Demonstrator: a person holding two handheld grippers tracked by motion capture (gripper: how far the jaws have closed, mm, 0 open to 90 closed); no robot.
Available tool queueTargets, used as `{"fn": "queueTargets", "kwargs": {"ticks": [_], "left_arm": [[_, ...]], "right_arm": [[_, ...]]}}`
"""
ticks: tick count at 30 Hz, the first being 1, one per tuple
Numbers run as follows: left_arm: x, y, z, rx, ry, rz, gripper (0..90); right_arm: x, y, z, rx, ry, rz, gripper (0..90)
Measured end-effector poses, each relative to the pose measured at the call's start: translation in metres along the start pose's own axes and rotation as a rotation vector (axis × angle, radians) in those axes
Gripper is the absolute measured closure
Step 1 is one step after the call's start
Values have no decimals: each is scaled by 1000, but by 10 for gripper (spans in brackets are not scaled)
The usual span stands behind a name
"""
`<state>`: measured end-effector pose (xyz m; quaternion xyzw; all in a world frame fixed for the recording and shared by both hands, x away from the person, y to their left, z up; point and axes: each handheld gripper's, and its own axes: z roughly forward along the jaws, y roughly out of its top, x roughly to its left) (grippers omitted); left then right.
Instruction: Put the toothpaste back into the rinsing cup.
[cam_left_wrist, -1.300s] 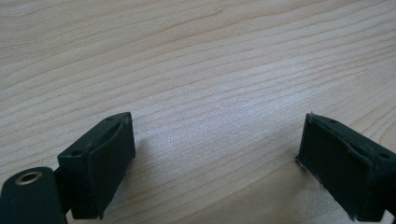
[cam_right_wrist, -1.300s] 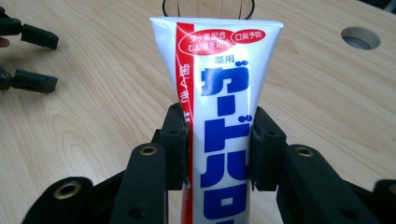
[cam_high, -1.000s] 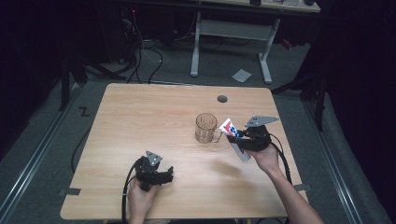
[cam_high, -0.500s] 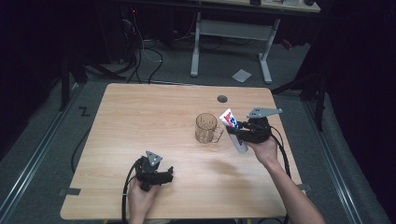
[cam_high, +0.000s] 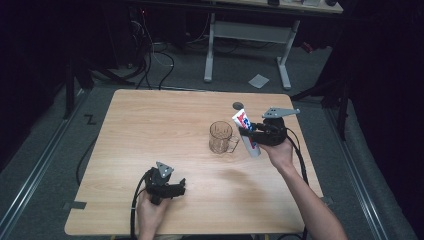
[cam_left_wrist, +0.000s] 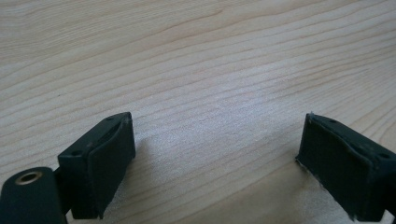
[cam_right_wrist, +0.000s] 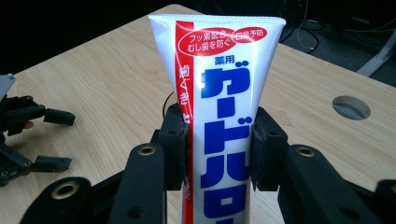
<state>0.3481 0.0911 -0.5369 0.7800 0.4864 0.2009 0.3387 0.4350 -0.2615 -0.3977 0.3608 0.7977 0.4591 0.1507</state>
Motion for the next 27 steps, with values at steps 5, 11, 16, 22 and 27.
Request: {"fn": "queueTargets", "kwargs": {"ticks": [5,11,16,22,27], "left_arm": [[0,0,0,0,0,0,110],[0,0,0,0,0,1,110],[0,0,0,1,0,1,110],[0,0,0,1,0,1,110],[0,0,0,0,0,0,110]], "right_arm": [[-1,4,1,-4,-4,-1,636],[-3,5,2,0,-4,1,635],[-4,9,3,-2,-7,-5,635],[-3,15,5,-9,-6,-8,635],[-3,22,7,-13,-4,-12,635]]}}
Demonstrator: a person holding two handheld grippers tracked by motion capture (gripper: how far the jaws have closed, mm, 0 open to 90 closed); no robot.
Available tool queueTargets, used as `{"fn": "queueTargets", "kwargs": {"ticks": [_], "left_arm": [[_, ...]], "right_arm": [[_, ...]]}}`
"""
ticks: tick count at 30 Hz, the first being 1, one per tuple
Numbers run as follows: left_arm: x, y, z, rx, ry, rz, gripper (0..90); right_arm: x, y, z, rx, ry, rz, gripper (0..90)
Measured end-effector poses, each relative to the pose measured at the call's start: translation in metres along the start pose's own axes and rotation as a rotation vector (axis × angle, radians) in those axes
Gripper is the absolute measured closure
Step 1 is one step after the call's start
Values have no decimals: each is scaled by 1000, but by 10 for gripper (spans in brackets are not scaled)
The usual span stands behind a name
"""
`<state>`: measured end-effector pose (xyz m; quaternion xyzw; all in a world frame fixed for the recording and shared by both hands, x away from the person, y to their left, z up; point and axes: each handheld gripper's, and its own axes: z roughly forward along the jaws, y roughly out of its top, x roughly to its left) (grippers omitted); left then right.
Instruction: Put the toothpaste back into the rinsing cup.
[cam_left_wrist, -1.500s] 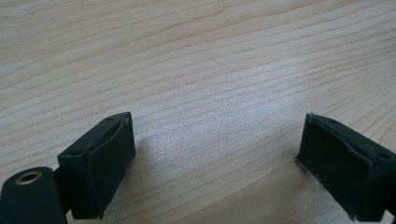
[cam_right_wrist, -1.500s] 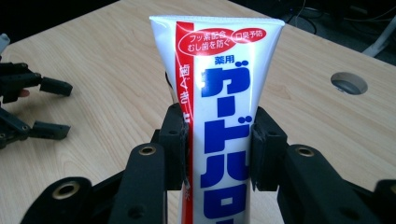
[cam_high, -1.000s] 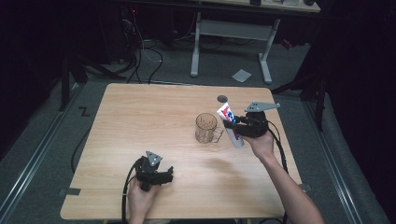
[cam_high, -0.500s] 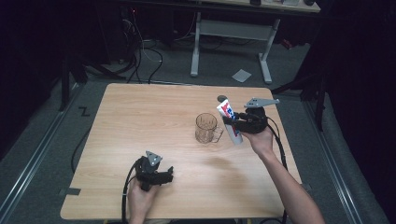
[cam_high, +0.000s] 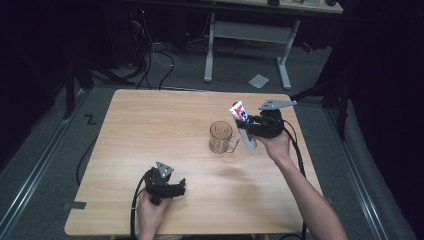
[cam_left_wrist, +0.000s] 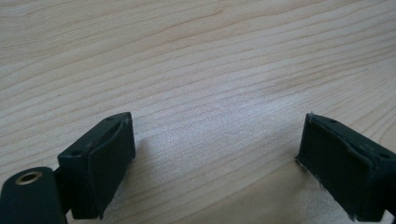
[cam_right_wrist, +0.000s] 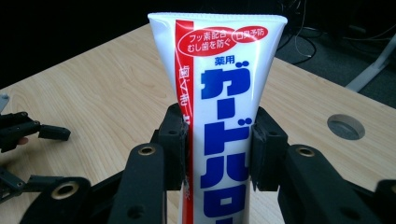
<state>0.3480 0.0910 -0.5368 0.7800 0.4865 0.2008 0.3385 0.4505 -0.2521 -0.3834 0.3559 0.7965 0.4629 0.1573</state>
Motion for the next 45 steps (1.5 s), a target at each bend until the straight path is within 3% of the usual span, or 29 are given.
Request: {"fn": "queueTargets", "kwargs": {"ticks": [11,36,45], "left_arm": [[0,0,0,1,0,0,110],[0,0,0,0,-1,1,110],[0,0,0,1,-1,2,110]], "right_arm": [[3,14,11,-16,1,-24,636],[4,39,30,-37,-3,-27,634],[4,41,40,-47,-7,-30,632]]}}
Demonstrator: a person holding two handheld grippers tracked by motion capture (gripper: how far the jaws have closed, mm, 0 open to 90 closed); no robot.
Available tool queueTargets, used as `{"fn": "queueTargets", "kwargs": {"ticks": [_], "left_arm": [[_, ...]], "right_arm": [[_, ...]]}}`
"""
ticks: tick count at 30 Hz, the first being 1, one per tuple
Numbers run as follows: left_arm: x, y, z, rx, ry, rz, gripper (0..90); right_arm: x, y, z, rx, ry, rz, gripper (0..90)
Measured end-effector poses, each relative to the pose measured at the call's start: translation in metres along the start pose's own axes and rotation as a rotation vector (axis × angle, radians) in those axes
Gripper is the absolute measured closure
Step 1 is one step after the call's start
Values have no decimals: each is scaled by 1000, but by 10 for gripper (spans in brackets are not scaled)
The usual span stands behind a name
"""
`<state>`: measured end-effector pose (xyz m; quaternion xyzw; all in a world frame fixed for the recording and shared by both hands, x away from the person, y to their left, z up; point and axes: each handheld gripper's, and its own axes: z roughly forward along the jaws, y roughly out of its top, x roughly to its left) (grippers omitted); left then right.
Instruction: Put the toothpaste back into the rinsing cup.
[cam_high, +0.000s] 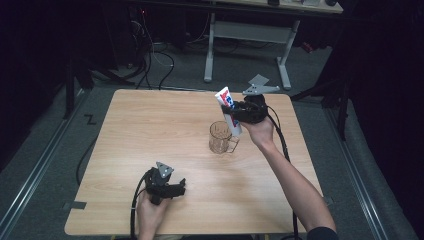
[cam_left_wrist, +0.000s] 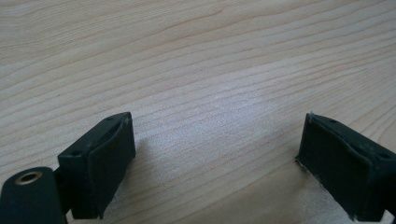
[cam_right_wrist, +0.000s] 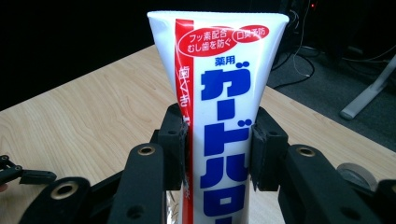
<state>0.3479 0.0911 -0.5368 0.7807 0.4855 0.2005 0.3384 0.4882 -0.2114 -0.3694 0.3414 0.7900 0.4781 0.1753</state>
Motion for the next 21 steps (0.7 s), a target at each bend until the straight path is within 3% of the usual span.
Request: {"fn": "queueTargets", "kwargs": {"ticks": [5,21], "left_arm": [[0,0,0,0,0,0,110],[0,0,0,0,0,1,110]], "right_arm": [[-3,0,3,-7,5,23,632],[3,6,17,0,11,12,630]]}}
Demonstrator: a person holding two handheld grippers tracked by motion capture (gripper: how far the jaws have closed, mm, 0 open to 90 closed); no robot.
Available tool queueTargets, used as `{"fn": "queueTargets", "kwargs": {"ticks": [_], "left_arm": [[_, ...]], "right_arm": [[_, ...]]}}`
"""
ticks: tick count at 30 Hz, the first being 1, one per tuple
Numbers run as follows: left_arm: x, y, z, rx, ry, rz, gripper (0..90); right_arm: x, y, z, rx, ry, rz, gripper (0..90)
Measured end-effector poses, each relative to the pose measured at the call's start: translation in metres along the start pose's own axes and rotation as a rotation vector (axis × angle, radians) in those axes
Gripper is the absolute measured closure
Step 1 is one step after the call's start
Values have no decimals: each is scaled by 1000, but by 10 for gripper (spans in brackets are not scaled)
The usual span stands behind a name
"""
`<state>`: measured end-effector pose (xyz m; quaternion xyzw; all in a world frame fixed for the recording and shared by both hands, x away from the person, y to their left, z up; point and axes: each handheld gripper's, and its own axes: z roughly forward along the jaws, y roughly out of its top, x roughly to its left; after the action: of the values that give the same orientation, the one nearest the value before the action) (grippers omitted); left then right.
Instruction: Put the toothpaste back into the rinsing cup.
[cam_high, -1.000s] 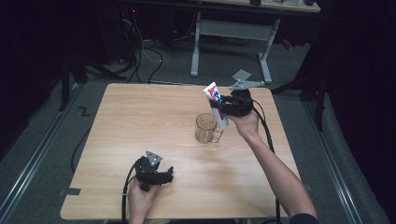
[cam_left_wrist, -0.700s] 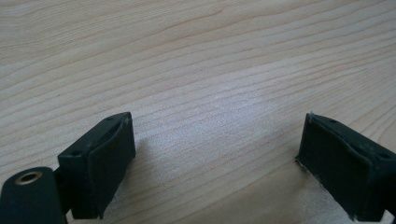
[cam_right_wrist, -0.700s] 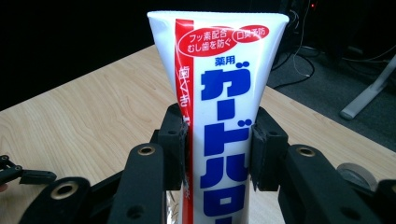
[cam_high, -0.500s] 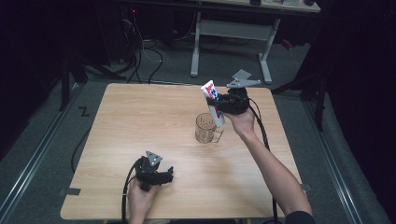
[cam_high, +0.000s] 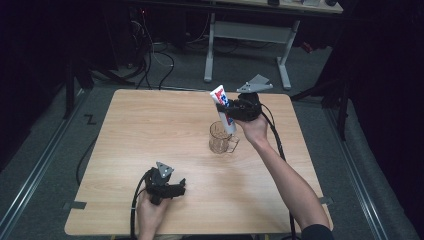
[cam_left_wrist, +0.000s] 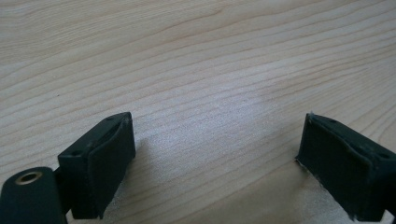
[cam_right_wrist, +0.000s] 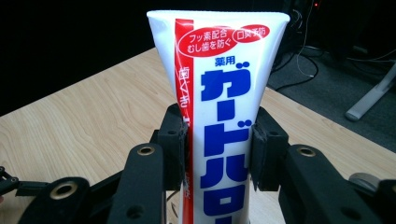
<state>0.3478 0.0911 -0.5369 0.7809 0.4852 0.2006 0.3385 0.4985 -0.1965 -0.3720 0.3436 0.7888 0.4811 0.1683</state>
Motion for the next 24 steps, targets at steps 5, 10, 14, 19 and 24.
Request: {"fn": "queueTargets", "kwargs": {"ticks": [5,10,14,19,24], "left_arm": [[0,0,0,0,0,0,110],[0,0,0,0,-1,0,110],[0,0,0,1,-1,1,110],[0,0,0,1,-1,0,110],[0,0,0,1,-1,1,110]], "right_arm": [[3,1,5,2,6,-2,630],[6,-1,12,16,5,-12,629],[6,-3,18,29,-6,-17,627],[6,-6,24,43,-8,-17,627],[5,-9,27,53,-7,-11,626]]}}
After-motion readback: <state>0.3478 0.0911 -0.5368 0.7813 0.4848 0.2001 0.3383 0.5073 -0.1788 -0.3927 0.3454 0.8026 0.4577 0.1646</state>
